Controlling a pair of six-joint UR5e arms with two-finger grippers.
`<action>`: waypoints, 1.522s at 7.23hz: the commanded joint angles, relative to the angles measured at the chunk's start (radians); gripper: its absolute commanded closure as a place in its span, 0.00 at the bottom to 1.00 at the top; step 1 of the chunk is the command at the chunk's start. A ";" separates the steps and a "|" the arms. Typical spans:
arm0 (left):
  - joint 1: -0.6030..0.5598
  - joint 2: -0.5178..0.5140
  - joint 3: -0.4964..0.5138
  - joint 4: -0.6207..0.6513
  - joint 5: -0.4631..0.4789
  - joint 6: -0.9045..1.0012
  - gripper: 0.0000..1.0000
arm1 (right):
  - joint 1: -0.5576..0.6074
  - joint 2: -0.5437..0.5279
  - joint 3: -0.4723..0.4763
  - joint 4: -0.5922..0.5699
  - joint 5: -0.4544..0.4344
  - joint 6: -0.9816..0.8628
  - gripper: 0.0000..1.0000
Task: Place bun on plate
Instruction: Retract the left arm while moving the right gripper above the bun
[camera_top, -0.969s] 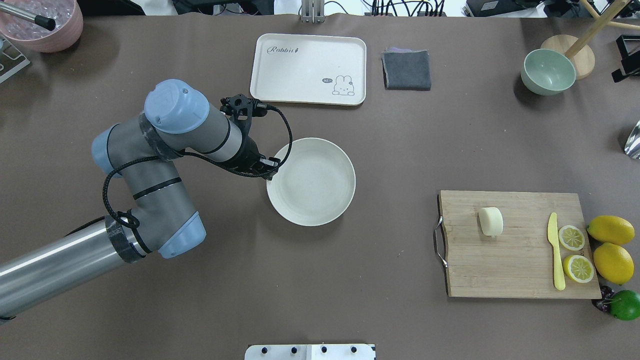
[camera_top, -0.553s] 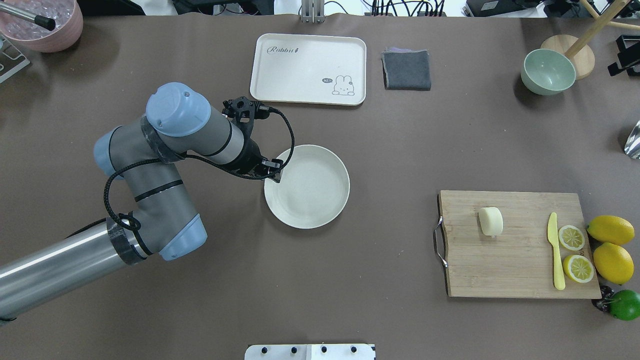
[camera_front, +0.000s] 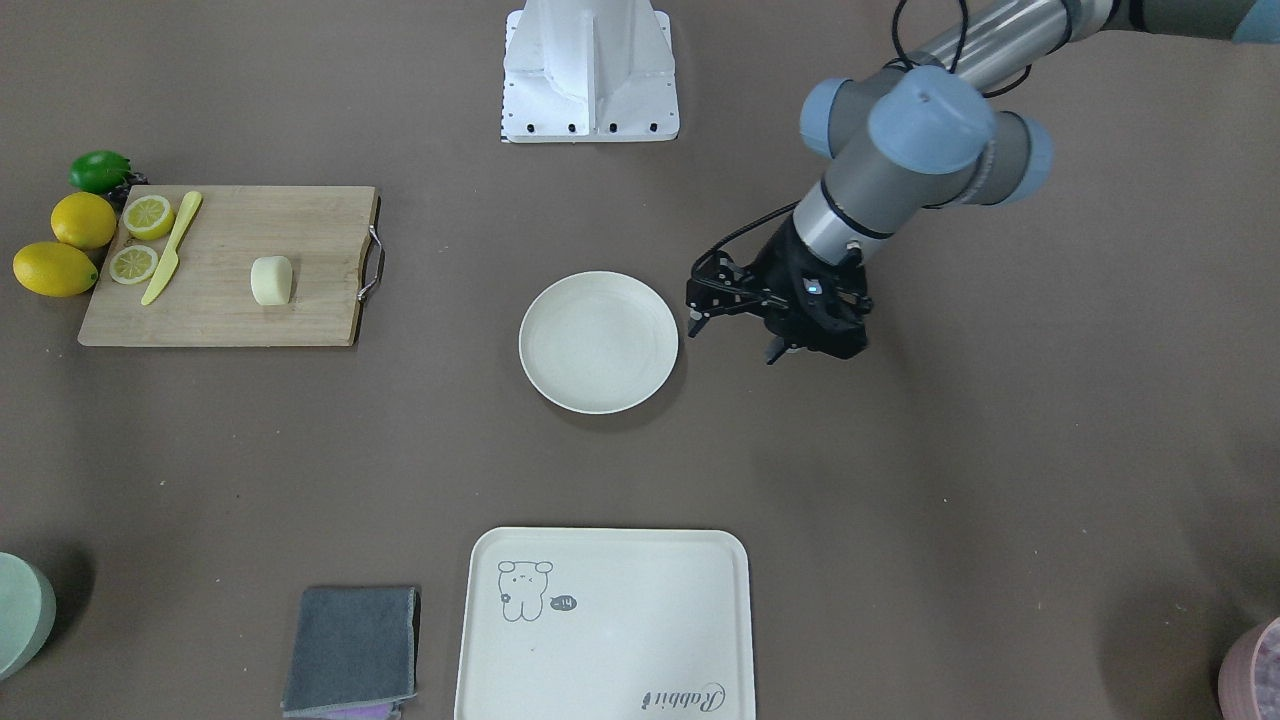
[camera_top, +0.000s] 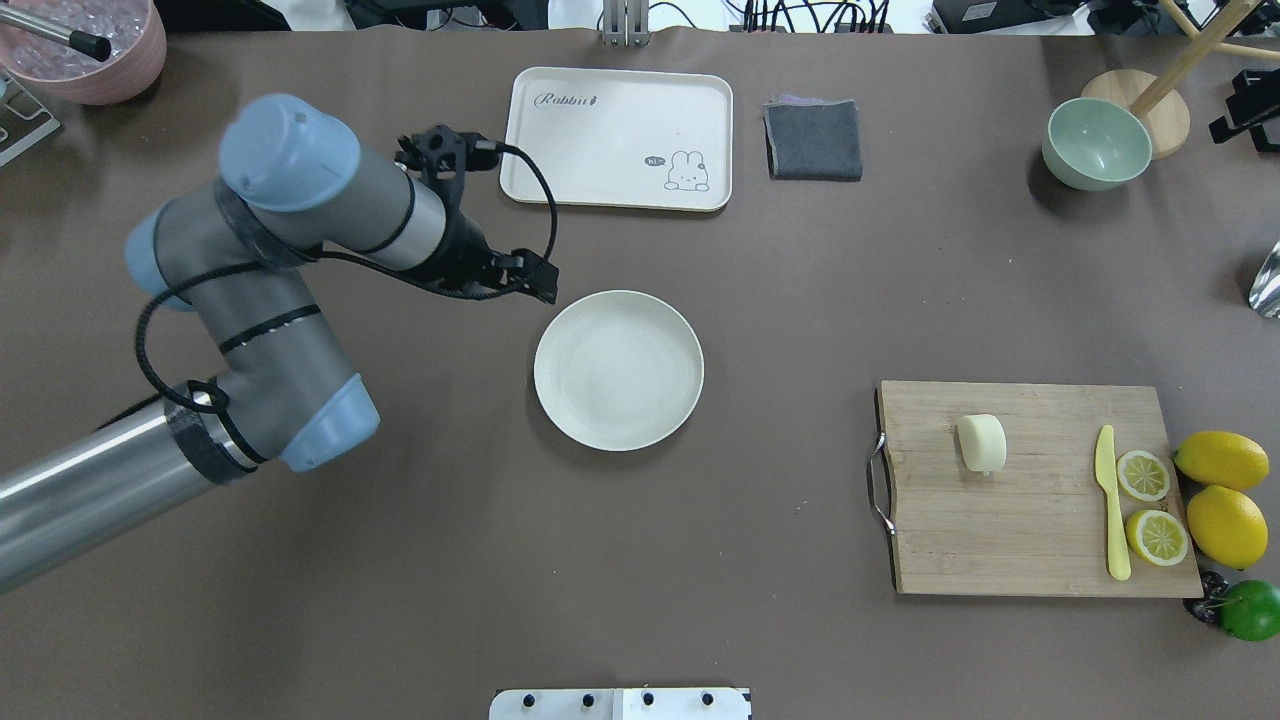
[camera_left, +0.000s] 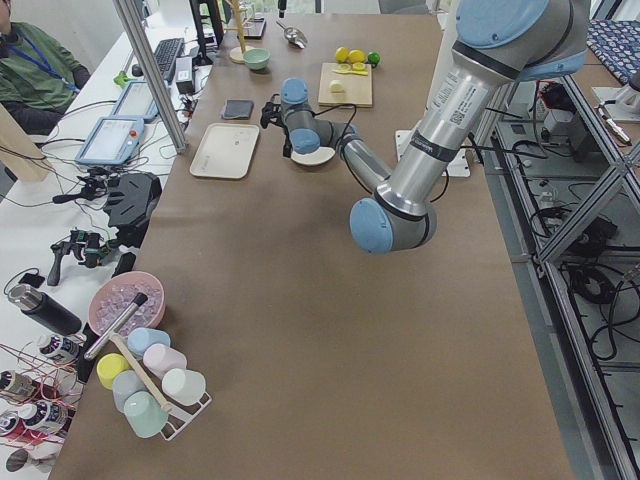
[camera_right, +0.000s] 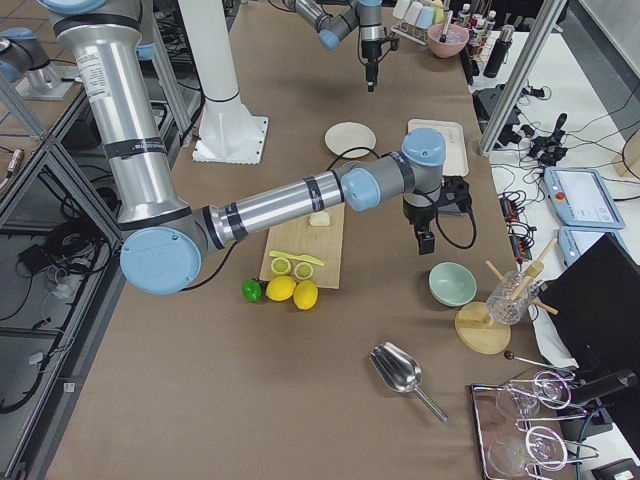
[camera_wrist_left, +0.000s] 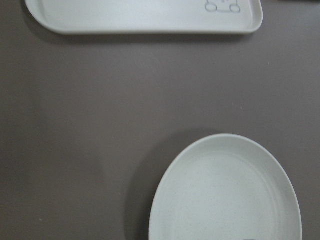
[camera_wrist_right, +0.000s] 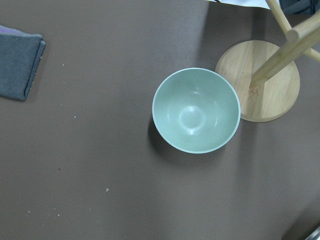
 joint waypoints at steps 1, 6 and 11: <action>-0.197 0.051 -0.006 0.001 -0.118 0.159 0.03 | -0.064 0.010 -0.006 -0.013 0.009 0.104 0.00; -0.384 0.116 0.050 0.002 -0.233 0.379 0.03 | -0.346 -0.054 0.225 0.002 0.003 0.516 0.00; -0.385 0.155 0.041 -0.007 -0.221 0.383 0.03 | -0.495 -0.181 0.257 0.018 -0.014 0.521 0.00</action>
